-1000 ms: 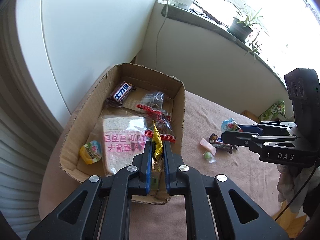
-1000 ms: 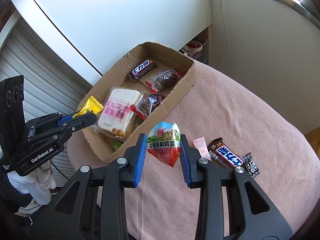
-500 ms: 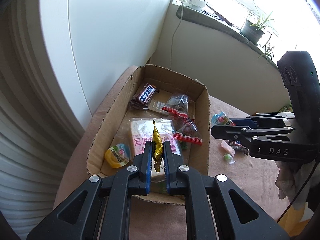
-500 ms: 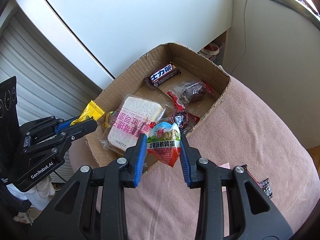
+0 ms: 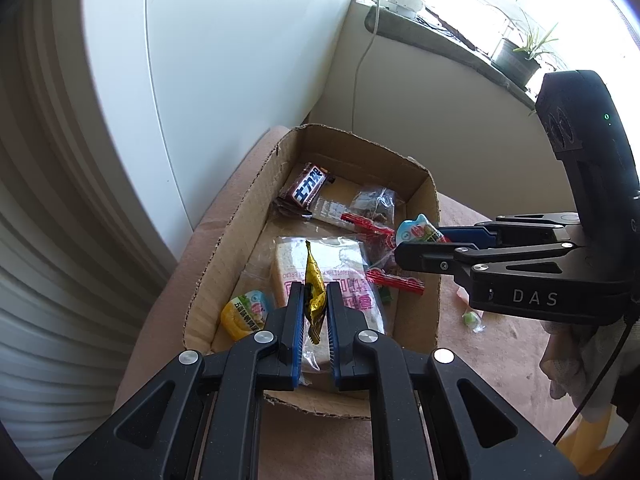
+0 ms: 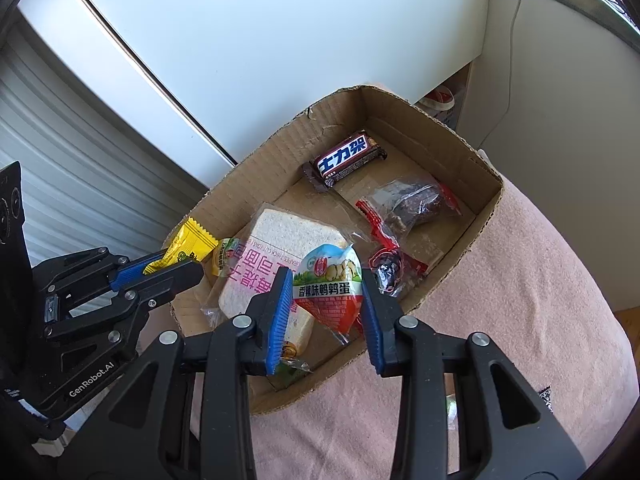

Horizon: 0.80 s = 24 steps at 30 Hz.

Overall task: Organize snacks
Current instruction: 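Carry both candies into the box and open both tools, then move the right tool to the black-patterned candy while the left tool approaches the clear green candy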

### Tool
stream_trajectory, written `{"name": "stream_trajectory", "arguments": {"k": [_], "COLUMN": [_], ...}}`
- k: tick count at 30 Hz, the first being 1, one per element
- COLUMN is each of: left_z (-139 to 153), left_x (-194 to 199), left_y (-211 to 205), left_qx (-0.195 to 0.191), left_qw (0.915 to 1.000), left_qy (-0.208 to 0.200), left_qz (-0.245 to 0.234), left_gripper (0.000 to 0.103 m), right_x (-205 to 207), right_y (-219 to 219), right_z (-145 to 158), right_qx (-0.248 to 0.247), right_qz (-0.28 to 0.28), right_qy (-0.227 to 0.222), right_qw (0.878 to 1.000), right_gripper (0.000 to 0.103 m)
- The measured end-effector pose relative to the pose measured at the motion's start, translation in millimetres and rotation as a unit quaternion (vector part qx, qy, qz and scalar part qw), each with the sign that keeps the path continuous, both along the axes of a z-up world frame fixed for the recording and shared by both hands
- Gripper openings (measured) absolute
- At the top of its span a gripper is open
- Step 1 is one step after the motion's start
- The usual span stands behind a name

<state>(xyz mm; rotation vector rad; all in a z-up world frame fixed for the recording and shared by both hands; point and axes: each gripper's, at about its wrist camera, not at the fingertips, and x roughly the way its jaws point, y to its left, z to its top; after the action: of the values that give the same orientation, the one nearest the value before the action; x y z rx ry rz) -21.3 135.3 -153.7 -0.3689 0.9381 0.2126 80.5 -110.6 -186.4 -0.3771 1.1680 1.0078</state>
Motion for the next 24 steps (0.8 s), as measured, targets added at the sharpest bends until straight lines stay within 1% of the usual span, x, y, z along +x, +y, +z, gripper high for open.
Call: {"name": "stream_trajectory", "arguments": {"k": [7,8,9,10,11,12,13,14,16,20,21,22,24], "left_z": [-0.1,-0.2,-0.2,0.1,0.6,1.3,1.6,1.7,1.4,1.7,1.5,1.7,1.7], "left_x": [1.3,1.8,2.0,2.0,1.8,1.7,1.5,1.4,1.1,2.7,3.8,4.0,4.9], "left_y": [1.9,1.8,1.7,1.4,1.0,0.8,0.5,0.2,-0.4,-2.0,-2.6,-3.3,-5.2], "left_qx": [0.003,0.003,0.004,0.005,0.008,0.01,0.012,0.013,0.016,0.021,0.023,0.025,0.029], "left_qw": [1.0,1.0,1.0,1.0,1.0,0.9999,0.9999,0.9999,0.9998,0.9997,0.9996,0.9996,0.9995], "left_qy": [0.003,0.005,0.006,0.006,0.005,0.004,0.005,0.006,0.008,0.013,0.015,0.015,0.016], "left_qz": [0.002,0.002,0.002,0.002,0.003,0.002,0.002,0.002,0.002,0.002,0.002,0.003,0.002], "left_gripper": [0.011,0.016,0.026,0.03,0.033,0.033,0.033,0.033,0.038,0.04,0.046,0.048,0.049], "right_x": [1.9,2.3,2.5,2.8,3.1,3.5,4.0,4.8,6.3,8.1,8.6,8.7,9.4], "right_y": [5.8,6.4,6.8,6.8,6.5,5.9,5.4,4.9,4.1,-0.1,-1.4,-3.1,-6.8], "right_z": [-0.8,-0.9,-0.4,0.5,1.9,3.8,5.5,6.6,7.5,8.7,9.2,9.8,10.9], "right_qx": [-0.001,-0.002,-0.002,-0.001,0.0,0.002,0.004,0.005,0.003,-0.001,-0.001,-0.001,0.0], "right_qz": [0.004,0.004,0.003,0.001,-0.001,-0.004,-0.006,-0.008,-0.01,-0.016,-0.018,-0.019,-0.022], "right_qy": [-0.003,-0.003,-0.004,-0.007,-0.011,-0.015,-0.018,-0.019,-0.02,-0.025,-0.025,-0.026,-0.027], "right_qw": [1.0,1.0,1.0,1.0,1.0,1.0,1.0,1.0,1.0,1.0,1.0,0.999,0.999], "right_gripper": [0.039,0.039,0.043,0.054,0.059,0.067,0.069,0.069,0.07,0.07,0.071,0.072,0.073]}}
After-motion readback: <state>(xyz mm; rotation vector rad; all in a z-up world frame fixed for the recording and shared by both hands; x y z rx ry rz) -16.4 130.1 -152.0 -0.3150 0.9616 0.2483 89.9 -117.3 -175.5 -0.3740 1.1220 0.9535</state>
